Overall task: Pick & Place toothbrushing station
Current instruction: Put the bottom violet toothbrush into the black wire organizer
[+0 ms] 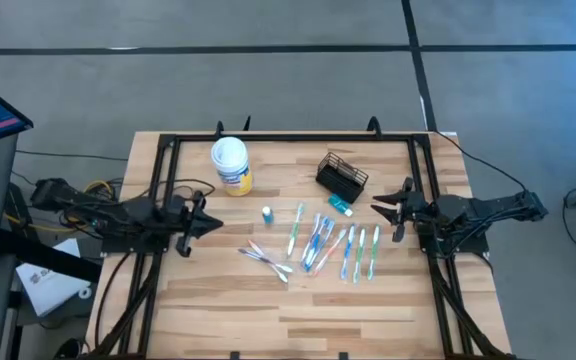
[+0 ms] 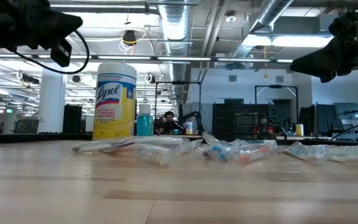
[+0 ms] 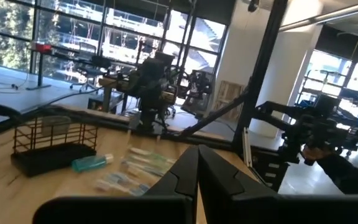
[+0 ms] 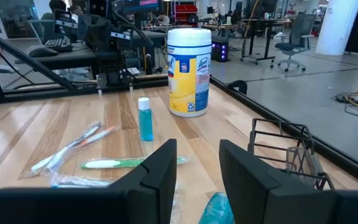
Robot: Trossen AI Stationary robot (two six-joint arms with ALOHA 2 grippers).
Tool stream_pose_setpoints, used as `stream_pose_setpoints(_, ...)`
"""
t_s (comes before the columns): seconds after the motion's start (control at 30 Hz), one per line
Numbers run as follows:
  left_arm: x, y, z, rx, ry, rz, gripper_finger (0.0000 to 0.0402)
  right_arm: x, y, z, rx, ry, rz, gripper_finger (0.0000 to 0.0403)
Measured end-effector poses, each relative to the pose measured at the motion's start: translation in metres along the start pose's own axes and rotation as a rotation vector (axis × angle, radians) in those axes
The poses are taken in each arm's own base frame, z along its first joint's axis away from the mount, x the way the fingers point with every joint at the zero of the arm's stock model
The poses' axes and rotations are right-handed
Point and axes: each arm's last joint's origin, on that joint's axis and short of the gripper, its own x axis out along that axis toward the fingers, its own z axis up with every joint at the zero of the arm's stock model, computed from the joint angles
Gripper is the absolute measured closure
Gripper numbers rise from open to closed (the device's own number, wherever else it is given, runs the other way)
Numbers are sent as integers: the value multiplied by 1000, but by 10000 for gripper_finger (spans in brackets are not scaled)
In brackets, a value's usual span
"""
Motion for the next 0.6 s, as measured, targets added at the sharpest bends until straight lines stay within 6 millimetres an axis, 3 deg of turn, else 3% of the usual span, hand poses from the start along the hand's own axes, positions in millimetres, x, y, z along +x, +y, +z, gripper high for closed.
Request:
stream_pose_setpoints(0.37,39,-4,-11,42,223,64,400,0,0,0,-1,0,1,290)
stream_pose_setpoints(0.6,50,-3,-31,-20,336,56,400,0,0,0,-1,0,1,290)
